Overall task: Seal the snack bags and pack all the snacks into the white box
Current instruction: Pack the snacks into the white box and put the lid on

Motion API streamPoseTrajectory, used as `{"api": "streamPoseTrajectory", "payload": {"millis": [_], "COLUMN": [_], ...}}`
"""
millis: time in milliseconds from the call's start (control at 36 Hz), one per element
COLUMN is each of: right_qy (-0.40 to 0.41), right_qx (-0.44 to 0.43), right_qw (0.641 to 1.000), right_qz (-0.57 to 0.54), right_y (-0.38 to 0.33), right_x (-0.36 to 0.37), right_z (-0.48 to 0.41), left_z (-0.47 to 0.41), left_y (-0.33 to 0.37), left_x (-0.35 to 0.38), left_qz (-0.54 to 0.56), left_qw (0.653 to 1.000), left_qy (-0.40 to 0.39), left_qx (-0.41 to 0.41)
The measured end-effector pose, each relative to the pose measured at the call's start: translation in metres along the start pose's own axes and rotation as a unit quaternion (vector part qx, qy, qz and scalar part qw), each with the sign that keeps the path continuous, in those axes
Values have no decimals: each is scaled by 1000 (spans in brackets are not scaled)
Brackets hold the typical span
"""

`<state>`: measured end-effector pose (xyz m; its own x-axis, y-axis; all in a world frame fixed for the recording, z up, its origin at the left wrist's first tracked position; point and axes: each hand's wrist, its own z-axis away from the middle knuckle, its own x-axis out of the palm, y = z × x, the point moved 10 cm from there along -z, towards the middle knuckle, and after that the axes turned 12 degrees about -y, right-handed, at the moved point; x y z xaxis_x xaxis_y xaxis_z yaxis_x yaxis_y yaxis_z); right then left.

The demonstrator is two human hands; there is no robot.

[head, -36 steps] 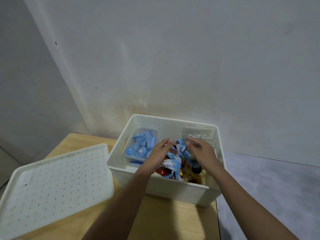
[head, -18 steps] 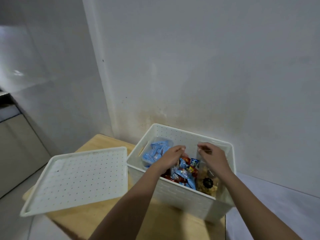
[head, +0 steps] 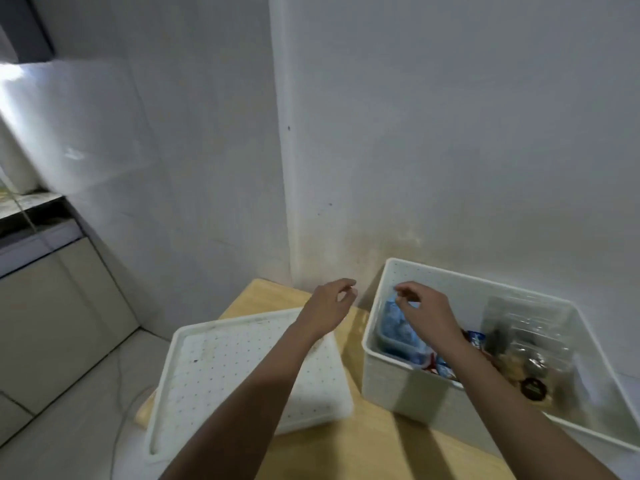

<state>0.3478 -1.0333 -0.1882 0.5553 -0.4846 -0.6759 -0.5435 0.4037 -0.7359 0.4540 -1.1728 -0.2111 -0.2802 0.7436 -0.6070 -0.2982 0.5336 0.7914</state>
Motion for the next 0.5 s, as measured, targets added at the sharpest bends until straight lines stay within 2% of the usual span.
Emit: {"api": "streamPoseTrajectory", "payload": {"millis": [111,222,361,444,500], "right_qy": [-27,-112,-218,-276,-285], "right_qx": [-32,-31,63,148,186], "right_qw": [999,991,966,938,926], "right_qz": [7,66,122,147,165], "right_y": [-49,-60,-15,17,31], "right_x": [78,162,240,264,270], "right_z": [-19,-26,-16,0,7], "left_z": [38,87,157,190,205], "left_y": [-82,-173,-277,-325,-348], "left_x": [-65,-96,-98,-91,-86], "left_qz": [-51,-101,-161,-133,-96], "left_qw": [995,979,945,928,920], "left_qy": [72,91,66,46,42], "left_qx": [-56,-153,-276,-346,-377]}}
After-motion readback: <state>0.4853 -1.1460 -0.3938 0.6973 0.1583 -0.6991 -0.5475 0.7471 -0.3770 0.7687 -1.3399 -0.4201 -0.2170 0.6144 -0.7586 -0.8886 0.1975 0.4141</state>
